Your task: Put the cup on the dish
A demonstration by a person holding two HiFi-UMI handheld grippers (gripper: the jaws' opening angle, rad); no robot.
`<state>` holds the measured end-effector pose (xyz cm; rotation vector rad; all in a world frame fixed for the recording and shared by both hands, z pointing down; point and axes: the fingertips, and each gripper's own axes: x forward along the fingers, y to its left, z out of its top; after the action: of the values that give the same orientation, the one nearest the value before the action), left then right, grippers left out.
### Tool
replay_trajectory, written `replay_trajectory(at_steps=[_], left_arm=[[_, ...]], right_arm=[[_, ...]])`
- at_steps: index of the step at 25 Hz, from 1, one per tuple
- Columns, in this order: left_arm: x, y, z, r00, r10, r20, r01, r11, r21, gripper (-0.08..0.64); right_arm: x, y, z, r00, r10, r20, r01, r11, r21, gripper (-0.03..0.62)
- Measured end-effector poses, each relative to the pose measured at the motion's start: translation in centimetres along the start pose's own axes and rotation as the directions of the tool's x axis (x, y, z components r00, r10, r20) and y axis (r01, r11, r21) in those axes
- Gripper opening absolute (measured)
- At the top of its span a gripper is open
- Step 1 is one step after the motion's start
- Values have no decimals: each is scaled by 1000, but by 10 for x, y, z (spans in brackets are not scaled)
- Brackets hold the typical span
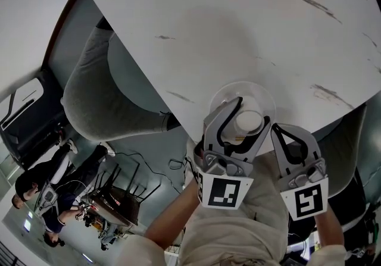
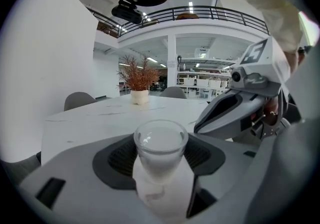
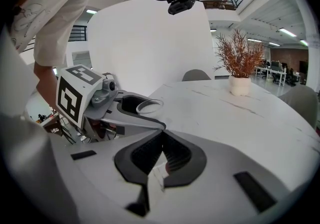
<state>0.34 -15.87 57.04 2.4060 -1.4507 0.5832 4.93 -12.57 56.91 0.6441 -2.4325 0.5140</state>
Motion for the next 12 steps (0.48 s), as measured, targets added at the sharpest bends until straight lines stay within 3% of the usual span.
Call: replay_trajectory(at_steps=[12], left_arm=[[-31,4,-2,999,12,-29,-14,999,-50,270]], right_arm=[[-11,5,18,999,-35,39,35,999,-7,5]])
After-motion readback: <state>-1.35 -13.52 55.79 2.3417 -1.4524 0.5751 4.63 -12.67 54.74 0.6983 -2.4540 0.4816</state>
